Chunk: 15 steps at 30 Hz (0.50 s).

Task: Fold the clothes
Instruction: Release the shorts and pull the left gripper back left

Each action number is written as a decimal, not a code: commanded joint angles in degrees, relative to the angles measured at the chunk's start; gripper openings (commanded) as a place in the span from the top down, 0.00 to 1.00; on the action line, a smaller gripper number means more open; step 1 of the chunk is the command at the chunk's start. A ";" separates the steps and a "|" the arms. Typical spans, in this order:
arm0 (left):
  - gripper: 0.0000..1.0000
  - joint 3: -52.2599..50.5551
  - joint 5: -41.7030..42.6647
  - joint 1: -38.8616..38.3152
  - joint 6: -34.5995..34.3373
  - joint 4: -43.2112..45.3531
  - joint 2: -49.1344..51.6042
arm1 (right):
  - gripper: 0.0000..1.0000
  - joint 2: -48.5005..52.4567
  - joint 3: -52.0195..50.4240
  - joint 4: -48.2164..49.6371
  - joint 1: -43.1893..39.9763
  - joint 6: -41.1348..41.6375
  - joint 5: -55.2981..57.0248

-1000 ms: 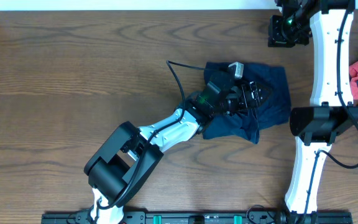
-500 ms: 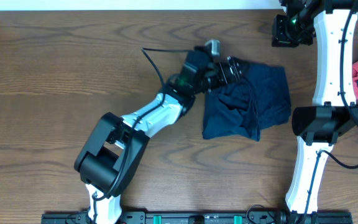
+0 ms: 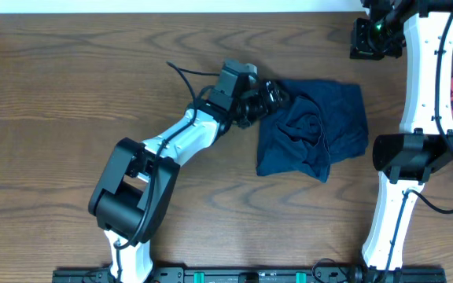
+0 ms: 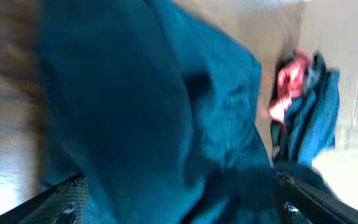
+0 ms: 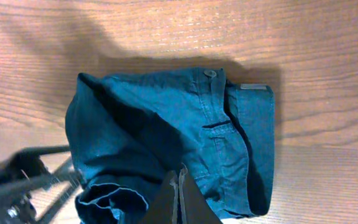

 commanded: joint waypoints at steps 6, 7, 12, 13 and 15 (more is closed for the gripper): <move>0.05 0.55 10.47 -6.29 3.19 -0.09 0.24 | 0.99 0.20 0.96 -0.13 -0.28 -0.11 1.68; 0.05 0.55 10.88 -7.17 3.04 -0.11 0.22 | 0.99 0.20 0.96 -0.13 -0.28 -0.09 2.12; 0.05 0.55 11.67 -9.90 1.25 1.92 0.13 | 0.99 0.22 0.96 -0.13 -0.50 -0.09 2.47; 0.05 0.55 11.91 -10.19 1.25 3.06 0.13 | 0.99 0.22 0.96 -0.13 -0.55 -0.09 2.49; 0.05 0.55 12.79 -10.67 0.90 7.06 0.11 | 0.99 0.22 0.96 -0.13 -0.57 -0.09 2.47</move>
